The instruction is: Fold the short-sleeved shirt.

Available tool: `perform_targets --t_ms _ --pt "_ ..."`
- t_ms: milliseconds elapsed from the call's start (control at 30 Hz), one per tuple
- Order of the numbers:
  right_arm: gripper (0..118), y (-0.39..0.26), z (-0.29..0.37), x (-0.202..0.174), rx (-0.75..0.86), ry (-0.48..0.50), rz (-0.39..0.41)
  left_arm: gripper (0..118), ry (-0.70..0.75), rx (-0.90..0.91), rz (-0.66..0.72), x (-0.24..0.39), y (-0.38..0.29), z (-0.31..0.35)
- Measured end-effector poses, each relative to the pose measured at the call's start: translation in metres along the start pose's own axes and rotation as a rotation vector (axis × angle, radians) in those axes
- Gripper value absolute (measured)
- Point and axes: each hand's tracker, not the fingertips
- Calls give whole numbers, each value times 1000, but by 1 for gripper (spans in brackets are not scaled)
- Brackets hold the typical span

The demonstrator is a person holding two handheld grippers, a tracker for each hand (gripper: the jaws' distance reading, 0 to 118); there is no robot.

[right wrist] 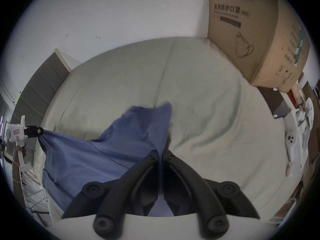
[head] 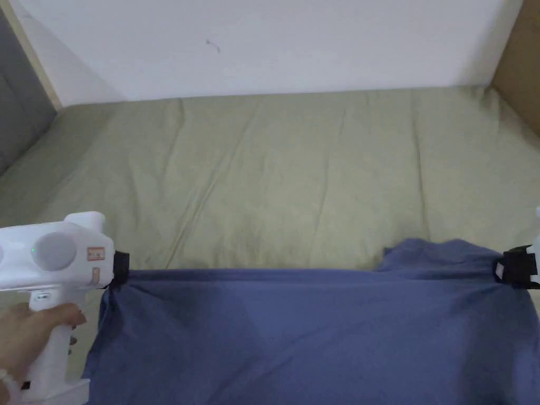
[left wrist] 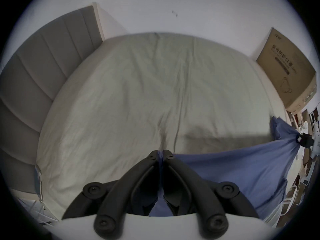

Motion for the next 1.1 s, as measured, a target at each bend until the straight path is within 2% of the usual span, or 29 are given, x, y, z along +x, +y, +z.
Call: perform_targets --t_ms 167,333,433,500,600,633,667,700,733,767,800,900,967,1000,1033,1067,1100 --pt "3 -46 77 -2 59 38 21 2 -14 72 20 -18 -53 85" --pt "3 -130 127 -2 26 40 13 2 -30 89 77 -34 -135 139" --pt "3 -190 130 0 -52 32 -19 2 19 26 64 -36 -190 139" --pt "3 -226 120 2 -91 17 -68 2 11 -7 55 -38 -217 131" --pt "3 -266 101 -1 -97 -55 -118 5 11 8 57 -43 -239 113" --pt "3 -274 96 -3 -79 -81 -143 10 31 15 68 -43 -242 110" --pt "4 -281 91 -4 -72 -87 -187 23 63 20 92 -46 -245 105" --pt "9 -286 83 1 -57 -93 -207 45 102 0 113 -49 -245 101" --pt "33 -286 84 -1 -60 -126 -197 74 104 -15 144 -52 -244 102" --pt "60 -283 88 -3 -62 -138 -181 88 73 -3 168 -55 -244 106" --pt "78 -279 96 -5 -10 -140 -150 93 24 15 188 -54 -244 116" --pt "80 -261 123 -17 97 -160 -84 92 -15 64 210 -59 -239 137" --pt "79 -251 139 -31 158 -101 -53 88 -26 89 221 -61 -239 148" --pt "77 -246 143 -40 173 -68 -36 78 -43 104 237 -63 -241 152" --pt "64 -243 146 -49 178 -49 -12 42 -66 116 251 -64 -243 154" --pt "41 -242 146 -60 194 -50 11 10 -75 115 256 -54 -249 161" --pt "14 -243 143 -75 192 -86 23 1 -66 112 268 -53 -254 159"
